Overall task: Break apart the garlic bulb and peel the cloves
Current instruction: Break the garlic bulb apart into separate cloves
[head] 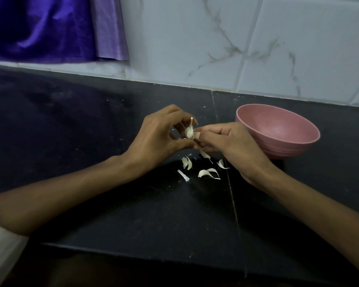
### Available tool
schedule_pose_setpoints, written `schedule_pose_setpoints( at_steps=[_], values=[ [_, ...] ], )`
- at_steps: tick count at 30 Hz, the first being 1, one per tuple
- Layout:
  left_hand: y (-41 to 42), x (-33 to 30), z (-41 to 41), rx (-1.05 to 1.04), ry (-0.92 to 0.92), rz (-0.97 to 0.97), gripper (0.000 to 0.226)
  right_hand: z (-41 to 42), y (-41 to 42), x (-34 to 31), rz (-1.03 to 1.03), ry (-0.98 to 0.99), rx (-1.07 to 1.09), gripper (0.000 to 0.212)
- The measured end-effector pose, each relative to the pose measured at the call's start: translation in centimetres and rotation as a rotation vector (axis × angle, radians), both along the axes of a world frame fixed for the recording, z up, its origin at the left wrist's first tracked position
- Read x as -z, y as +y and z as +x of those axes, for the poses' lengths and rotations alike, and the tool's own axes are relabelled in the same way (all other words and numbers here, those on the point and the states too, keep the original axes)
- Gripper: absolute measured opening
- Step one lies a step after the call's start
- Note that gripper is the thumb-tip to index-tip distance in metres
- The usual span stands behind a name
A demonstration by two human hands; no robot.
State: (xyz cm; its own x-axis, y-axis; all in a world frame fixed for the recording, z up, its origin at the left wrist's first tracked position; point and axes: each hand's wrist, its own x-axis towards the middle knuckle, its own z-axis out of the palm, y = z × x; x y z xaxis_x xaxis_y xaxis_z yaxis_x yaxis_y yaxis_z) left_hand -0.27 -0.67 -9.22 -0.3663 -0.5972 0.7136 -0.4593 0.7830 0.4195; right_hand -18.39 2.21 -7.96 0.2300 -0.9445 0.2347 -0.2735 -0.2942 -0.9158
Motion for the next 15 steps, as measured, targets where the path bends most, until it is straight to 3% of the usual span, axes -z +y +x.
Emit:
schedule_pose_setpoints(
  at_steps=[7, 15],
  values=[
    [0.2, -0.1, 0.0, 0.009, -0.025, -0.009, 0.042, -0.1, -0.1, -0.1, -0.004, 0.036, -0.062, 0.035],
    [0.3, 0.4, -0.3, 0.003, -0.062, -0.015, 0.034, 0.1, -0.7, 1.2, -0.029, 0.048, 0.009, 0.016]
  ],
)
